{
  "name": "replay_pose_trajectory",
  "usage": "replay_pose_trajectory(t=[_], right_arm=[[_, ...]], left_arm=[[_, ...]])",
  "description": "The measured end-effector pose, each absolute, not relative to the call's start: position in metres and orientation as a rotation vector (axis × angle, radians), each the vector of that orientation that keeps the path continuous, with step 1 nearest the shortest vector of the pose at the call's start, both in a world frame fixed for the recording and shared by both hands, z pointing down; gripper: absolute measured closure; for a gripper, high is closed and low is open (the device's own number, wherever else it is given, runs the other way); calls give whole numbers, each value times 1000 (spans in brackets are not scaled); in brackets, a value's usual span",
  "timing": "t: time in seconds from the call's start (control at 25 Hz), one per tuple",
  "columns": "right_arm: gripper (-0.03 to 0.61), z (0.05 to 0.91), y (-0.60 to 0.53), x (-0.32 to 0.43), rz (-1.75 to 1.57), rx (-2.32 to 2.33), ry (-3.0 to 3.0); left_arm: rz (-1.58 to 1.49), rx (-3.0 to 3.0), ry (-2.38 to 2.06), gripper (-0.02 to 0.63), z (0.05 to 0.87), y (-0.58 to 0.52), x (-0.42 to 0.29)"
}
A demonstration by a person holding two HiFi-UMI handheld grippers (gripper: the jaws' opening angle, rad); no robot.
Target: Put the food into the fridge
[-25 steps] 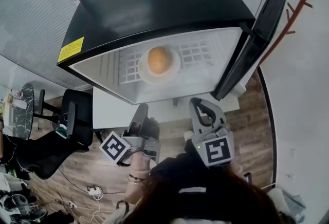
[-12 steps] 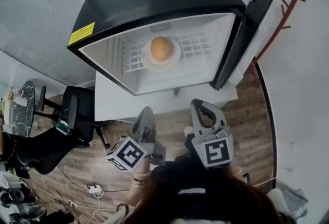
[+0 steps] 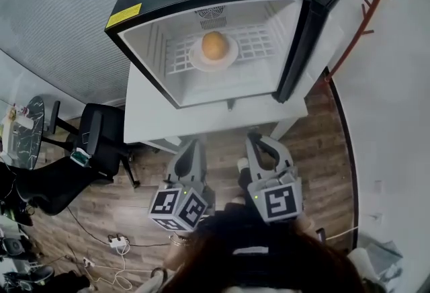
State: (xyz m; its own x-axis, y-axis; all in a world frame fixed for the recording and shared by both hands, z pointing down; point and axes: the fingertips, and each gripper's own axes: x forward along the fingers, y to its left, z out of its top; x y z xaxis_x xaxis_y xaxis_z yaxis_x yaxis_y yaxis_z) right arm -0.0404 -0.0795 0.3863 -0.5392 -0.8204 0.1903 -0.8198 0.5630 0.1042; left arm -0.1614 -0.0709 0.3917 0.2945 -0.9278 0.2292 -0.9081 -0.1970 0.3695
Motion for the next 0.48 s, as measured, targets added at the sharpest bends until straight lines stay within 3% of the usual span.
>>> replay_pose_trajectory(t=[0.48], right_arm=[[583, 386, -16, -45, -24, 1357, -2575]], left_arm=[[-91, 2200, -1623, 614, 383, -7, -153]])
